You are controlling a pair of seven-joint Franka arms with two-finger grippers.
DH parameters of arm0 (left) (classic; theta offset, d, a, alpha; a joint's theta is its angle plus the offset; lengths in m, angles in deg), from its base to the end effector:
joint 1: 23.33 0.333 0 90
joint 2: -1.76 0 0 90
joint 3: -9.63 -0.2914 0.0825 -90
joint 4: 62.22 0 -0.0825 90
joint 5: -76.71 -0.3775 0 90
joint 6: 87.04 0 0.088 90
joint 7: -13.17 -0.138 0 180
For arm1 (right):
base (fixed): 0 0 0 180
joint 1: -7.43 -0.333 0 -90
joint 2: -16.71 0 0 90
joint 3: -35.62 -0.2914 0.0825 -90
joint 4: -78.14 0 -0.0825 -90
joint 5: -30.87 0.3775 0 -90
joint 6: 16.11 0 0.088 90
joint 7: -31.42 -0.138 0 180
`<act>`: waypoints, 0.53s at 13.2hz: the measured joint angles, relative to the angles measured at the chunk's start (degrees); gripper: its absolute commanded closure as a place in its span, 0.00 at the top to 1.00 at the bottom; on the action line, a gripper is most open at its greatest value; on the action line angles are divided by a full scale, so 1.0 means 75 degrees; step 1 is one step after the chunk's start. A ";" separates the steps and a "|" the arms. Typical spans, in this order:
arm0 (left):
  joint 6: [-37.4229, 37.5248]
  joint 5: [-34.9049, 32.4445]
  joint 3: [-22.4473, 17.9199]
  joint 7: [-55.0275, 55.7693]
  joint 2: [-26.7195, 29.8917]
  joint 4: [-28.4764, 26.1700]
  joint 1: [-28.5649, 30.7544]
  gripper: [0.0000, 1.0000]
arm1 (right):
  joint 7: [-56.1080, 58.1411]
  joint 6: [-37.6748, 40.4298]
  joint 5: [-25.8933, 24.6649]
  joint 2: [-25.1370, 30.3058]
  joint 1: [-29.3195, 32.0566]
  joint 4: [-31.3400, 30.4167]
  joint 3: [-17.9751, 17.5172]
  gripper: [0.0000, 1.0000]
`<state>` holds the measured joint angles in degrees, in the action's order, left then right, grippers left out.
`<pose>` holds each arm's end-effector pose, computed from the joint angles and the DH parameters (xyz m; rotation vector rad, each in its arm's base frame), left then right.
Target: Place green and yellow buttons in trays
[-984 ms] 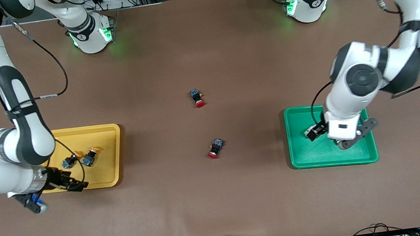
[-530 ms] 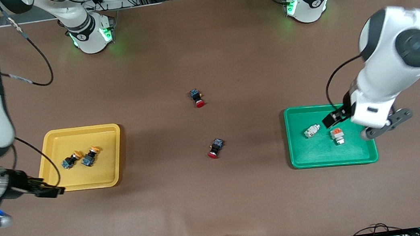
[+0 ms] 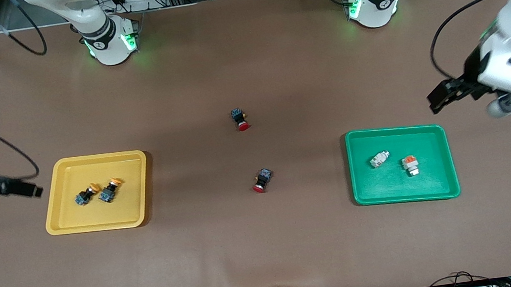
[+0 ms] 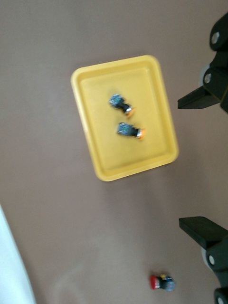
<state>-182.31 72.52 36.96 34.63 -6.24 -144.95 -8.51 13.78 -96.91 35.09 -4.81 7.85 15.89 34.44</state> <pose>0.5874 -0.1030 0.5656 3.1096 0.2492 0.1455 0.6305 0.0168 0.5550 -3.0374 0.4373 0.0981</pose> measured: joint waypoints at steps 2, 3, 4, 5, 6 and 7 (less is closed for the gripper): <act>0.0435 0.0215 -0.1397 -0.0801 0.0376 0.0007 -0.1005 1.00 | 0.0156 0.0588 -0.0012 0.0524 0.0008 0.0002 0.0008 1.00; 0.0694 0.0322 -0.2127 -0.1082 0.0543 0.0007 -0.1588 1.00 | 0.0405 0.0716 -0.0016 0.0830 0.0008 -0.0064 0.0010 1.00; 0.0907 0.0468 -0.2630 -0.1351 0.0686 0.0004 -0.1952 1.00 | 0.0799 0.0781 -0.0030 0.1108 0.0010 -0.0185 0.0036 1.00; 0.1062 0.0555 -0.2896 -0.1575 0.0795 -0.0008 -0.2085 1.00 | 0.1218 0.0802 -0.0052 0.1358 0.0013 -0.0375 0.0110 1.00; 0.1147 0.0585 -0.3035 -0.1724 0.0881 -0.0050 -0.2112 1.00 | 0.1613 0.0776 -0.0064 0.1586 0.0017 -0.0641 0.0232 1.00; 0.1200 0.0600 -0.3121 -0.1818 0.0966 -0.0128 -0.2112 1.00 | 0.1924 0.0641 -0.0064 0.1815 0.0026 -0.1006 0.0349 1.00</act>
<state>-173.31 77.02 13.56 21.00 1.00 -145.91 -24.35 28.21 -92.11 34.61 8.80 8.05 8.34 37.05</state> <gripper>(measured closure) 0.000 0.000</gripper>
